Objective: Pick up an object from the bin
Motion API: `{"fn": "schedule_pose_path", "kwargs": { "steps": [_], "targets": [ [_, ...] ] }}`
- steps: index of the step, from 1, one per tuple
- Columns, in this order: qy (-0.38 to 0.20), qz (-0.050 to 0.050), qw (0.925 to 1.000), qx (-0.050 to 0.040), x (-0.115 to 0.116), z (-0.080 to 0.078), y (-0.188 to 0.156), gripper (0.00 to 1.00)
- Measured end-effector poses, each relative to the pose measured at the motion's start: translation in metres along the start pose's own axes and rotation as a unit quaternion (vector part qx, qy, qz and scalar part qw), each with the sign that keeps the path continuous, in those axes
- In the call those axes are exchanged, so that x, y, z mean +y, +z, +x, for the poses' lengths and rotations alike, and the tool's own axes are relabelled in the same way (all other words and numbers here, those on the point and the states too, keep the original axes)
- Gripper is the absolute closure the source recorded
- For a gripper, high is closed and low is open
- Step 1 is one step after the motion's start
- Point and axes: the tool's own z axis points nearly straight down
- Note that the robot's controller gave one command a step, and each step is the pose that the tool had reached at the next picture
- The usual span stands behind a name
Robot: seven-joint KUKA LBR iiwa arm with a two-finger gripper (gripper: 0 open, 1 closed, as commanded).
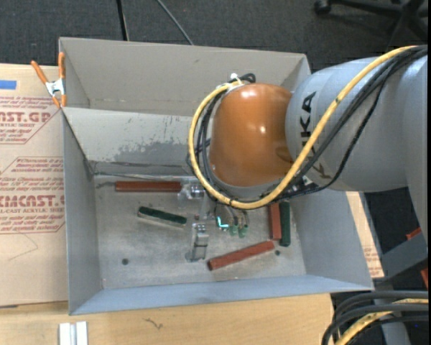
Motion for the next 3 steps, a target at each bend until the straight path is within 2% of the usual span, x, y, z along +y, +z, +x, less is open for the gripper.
{"fn": "schedule_pose_path", "kwargs": {
  "steps": [1, 2, 3],
  "targets": [
    [-0.117, 0.000, 0.9931, -0.0020, -0.029, -0.006, 0.121, 0.00],
    [-0.075, -0.001, 0.9972, -0.0060, -0.009, -0.059, 0.125, 0.00],
    [-0.293, -0.001, 0.9560, -0.0039, 0.066, -0.031, 0.125, 0.00]
  ]
}}
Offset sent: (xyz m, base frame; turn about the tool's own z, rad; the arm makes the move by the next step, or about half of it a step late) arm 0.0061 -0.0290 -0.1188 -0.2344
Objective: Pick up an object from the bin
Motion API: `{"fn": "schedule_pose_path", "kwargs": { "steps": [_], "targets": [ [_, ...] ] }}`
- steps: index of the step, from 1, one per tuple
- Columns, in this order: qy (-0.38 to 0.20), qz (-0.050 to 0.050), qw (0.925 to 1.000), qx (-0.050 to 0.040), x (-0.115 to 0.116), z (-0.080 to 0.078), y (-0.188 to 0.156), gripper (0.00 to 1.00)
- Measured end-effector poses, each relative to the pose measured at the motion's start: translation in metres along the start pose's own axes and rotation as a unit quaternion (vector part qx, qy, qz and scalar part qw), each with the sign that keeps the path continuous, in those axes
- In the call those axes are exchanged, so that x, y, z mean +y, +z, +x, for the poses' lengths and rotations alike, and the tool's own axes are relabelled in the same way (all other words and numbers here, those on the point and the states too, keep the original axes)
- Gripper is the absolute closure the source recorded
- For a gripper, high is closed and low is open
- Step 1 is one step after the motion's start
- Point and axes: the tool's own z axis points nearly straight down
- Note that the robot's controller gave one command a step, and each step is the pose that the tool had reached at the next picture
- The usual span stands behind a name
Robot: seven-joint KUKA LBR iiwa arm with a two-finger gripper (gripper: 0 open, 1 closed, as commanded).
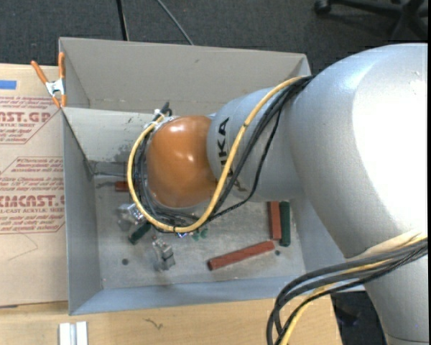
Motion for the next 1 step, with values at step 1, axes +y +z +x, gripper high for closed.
{"fn": "schedule_pose_path", "kwargs": {
  "steps": [1],
  "targets": [
    [0.002, 0.001, 1.0000, -0.0001, -0.0026, 0.0003, -0.0005, 1.00]
  ]
}}
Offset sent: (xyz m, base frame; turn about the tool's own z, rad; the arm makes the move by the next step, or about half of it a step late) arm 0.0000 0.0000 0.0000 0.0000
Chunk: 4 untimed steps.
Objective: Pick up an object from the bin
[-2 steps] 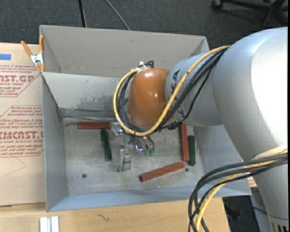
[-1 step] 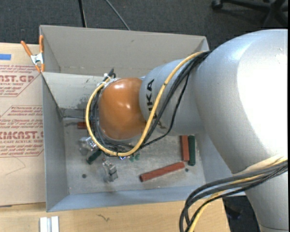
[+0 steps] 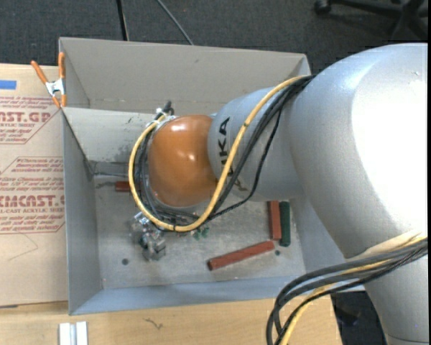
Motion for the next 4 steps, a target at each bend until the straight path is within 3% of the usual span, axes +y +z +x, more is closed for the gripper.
{"fn": "schedule_pose_path", "kwargs": {
  "steps": [1, 2, 3, 4],
  "targets": [
    [-0.005, 0.002, 1.0000, -0.0025, -0.025, -0.005, -0.058, 1.00],
    [-0.019, 0.000, 0.9998, -0.0030, 0.018, -0.056, -0.093, 1.00],
    [-0.013, 0.000, 0.9999, 0.0015, 0.010, -0.033, -0.081, 1.00],
    [-0.036, 0.000, 0.9994, -0.0001, 0.044, -0.029, -0.094, 1.00]
  ]
}}
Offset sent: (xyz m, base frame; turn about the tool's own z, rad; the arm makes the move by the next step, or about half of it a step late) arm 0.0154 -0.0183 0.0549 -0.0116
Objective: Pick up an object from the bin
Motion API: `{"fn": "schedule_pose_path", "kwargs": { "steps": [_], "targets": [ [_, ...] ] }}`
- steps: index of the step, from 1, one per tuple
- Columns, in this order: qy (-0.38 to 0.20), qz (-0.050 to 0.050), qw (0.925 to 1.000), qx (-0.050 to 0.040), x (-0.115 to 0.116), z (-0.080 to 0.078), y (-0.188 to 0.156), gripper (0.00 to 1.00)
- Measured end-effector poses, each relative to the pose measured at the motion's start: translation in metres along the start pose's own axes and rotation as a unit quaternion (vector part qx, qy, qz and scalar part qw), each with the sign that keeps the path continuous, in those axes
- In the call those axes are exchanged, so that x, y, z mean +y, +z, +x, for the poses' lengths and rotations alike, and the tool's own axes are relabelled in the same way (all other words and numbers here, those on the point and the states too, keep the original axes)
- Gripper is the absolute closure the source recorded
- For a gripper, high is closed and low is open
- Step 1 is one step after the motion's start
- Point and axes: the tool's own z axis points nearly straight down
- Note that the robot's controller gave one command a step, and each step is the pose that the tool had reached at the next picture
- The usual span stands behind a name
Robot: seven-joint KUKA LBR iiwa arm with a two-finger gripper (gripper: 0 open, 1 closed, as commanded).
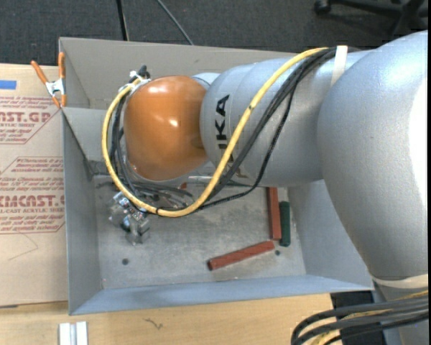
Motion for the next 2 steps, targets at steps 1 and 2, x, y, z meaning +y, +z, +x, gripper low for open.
{"fn": "schedule_pose_path", "kwargs": {
  "steps": [1, 2],
  "targets": [
    [-0.010, 0.001, 0.9999, -0.0002, -0.002, 0.021, -0.025, 1.00],
    [-0.268, 0.002, 0.9633, -0.0018, -0.043, -0.004, -0.095, 1.00]
  ]
}}
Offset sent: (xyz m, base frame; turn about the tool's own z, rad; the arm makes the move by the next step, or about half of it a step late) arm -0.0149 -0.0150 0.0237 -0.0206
